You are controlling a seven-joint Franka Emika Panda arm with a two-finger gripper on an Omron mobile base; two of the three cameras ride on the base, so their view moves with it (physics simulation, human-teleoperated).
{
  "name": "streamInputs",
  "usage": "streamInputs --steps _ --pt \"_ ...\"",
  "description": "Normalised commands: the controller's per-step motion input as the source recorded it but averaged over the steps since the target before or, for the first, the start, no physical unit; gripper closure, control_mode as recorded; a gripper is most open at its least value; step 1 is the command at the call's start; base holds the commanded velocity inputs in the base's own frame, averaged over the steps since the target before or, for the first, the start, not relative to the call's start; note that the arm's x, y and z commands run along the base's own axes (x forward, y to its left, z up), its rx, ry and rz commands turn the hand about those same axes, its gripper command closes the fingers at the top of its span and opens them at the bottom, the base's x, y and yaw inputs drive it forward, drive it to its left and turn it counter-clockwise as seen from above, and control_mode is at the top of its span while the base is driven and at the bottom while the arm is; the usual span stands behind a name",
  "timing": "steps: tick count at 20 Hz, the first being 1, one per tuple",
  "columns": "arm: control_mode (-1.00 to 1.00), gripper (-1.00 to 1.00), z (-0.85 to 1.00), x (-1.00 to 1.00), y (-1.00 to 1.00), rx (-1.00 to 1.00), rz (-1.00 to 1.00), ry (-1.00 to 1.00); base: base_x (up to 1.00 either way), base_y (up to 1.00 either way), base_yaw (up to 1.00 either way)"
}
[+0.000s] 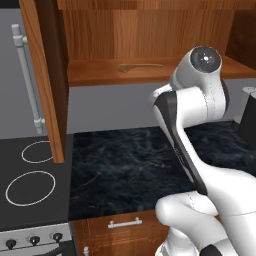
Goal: Organize the utensils by type. Pick up the wooden spoons from the counter and place them in the open cabinet. Then pick up the metallic utensils from the counter and place them in the open drawer.
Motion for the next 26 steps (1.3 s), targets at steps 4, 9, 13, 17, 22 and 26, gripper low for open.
streamInputs --steps 4,9,13,17,22,26 --pt "-1.00 -1.00 -0.09 -0.17 -0.02 0.00 0.00 0.03 0.00 0.00 0.00" --pt "-1.00 -1.00 -0.12 -0.24 0.00 0.08 0.00 0.04 0.00 0.00 0.00" --pt "1.00 -1.00 -0.12 -0.30 0.00 0.09 0.00 0.00 -0.09 0.00 0.00" --pt "1.00 -1.00 0.00 0.00 0.00 0.00 0.00 0.00 -0.47 -0.06 0.00" --pt "1.00 -1.00 0.00 0.00 0.00 0.00 0.00 0.00 -0.71 -0.15 -0.03" --pt "1.00 -1.00 0.00 0.00 0.00 0.00 0.00 0.00 -0.71 -0.18 -0.24"
